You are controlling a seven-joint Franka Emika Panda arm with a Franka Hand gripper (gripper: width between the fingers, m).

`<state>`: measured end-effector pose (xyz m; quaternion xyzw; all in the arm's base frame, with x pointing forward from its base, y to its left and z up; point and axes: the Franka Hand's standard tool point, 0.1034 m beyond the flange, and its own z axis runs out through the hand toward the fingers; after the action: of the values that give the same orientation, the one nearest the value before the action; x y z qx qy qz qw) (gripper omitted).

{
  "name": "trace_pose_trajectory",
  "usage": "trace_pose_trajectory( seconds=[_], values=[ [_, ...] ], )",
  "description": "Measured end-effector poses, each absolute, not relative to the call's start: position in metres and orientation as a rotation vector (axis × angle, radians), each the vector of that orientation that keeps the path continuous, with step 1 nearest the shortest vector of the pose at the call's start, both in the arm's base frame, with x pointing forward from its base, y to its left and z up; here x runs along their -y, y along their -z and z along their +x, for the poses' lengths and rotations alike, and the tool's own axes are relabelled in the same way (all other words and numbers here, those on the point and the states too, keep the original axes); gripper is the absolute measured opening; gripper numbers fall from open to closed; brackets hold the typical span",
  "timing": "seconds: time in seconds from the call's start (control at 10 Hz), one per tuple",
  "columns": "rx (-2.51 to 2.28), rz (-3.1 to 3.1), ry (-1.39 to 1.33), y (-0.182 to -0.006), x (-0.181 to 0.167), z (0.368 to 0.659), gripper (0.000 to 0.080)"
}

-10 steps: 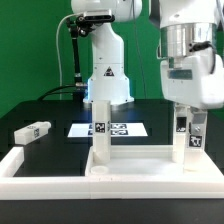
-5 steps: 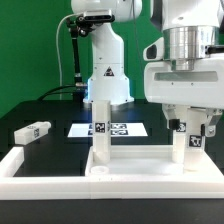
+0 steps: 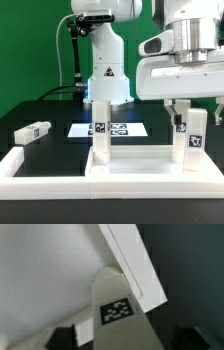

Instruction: Assemble desk

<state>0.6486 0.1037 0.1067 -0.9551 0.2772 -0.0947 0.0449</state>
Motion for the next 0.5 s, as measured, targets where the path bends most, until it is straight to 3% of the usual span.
trace_pose_trajectory(
  seconds=[0.1, 0.2, 0.5],
  values=[
    [-0.856, -2.916, 0.287, -0.1066, -0.1027, 0.6483, 0.0391],
    [-0.964, -2.874, 0.281, -0.1068, -0.102, 0.6484, 0.0291],
    [-1.277, -2.729, 0.259, -0.1069, -0.102, 0.6485, 0.0291]
  ],
)
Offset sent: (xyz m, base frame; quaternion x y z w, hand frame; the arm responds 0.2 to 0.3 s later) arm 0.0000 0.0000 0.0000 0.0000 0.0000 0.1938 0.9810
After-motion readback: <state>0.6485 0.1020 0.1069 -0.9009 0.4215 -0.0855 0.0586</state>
